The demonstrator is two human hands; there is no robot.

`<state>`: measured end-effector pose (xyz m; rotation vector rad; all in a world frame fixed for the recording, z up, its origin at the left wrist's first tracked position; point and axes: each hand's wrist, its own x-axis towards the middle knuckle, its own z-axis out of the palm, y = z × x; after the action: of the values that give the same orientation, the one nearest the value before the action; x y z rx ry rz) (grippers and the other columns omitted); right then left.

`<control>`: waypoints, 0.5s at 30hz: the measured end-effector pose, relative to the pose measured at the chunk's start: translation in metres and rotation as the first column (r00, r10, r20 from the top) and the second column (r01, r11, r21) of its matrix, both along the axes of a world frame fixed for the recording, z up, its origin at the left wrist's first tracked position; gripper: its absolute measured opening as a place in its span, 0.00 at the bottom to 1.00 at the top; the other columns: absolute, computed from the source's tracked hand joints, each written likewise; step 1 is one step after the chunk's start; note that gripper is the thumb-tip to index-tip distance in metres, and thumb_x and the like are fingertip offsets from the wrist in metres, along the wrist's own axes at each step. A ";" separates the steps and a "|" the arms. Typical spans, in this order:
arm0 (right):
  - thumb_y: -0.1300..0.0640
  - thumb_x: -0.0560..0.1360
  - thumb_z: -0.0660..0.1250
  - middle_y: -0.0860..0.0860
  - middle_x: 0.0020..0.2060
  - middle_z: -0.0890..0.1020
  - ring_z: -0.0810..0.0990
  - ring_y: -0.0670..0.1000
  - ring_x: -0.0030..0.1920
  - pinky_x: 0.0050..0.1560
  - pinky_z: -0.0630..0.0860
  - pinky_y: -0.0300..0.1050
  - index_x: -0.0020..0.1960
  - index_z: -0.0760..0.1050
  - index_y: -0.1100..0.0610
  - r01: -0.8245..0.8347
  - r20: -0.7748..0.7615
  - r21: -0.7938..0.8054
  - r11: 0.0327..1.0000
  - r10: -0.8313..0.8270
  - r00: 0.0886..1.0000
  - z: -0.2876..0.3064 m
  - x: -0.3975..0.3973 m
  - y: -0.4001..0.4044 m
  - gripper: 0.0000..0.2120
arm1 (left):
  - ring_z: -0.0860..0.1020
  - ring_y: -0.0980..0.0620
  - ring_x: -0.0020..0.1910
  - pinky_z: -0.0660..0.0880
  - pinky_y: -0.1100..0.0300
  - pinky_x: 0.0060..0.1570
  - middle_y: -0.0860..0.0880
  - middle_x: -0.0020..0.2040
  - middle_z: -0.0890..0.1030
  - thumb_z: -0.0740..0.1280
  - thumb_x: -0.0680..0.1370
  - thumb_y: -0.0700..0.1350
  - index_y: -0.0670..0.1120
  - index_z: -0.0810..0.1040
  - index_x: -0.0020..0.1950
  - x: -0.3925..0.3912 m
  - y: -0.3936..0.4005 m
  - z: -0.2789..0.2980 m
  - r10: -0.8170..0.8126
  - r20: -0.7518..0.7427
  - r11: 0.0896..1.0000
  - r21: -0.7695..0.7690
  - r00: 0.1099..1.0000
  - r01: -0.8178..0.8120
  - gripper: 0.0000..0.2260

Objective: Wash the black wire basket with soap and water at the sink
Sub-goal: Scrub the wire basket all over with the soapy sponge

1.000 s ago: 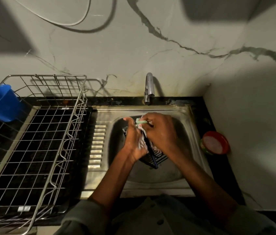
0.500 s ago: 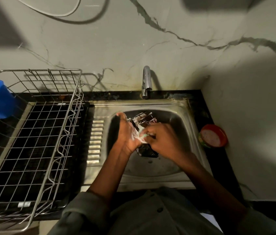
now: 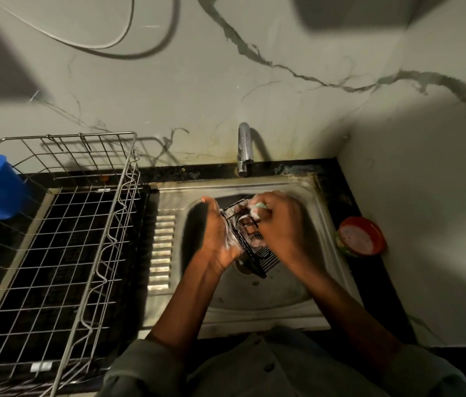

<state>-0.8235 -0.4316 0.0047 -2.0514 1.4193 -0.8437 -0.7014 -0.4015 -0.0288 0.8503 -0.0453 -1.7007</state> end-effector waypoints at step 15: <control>0.65 0.74 0.73 0.48 0.50 0.86 0.83 0.45 0.50 0.48 0.76 0.32 0.54 0.85 0.54 0.105 0.157 0.037 0.994 -0.109 0.981 -0.002 0.013 -0.011 0.11 | 0.75 0.31 0.70 0.69 0.26 0.65 0.34 0.70 0.79 0.44 0.72 0.82 0.42 0.76 0.74 -0.003 0.000 0.001 -0.046 0.105 0.999 0.034 0.993 0.043 0.52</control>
<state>-0.8101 -0.4425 0.0031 -1.8553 1.4543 -1.0023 -0.7044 -0.4011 -0.0279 0.9693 -0.1105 -1.7005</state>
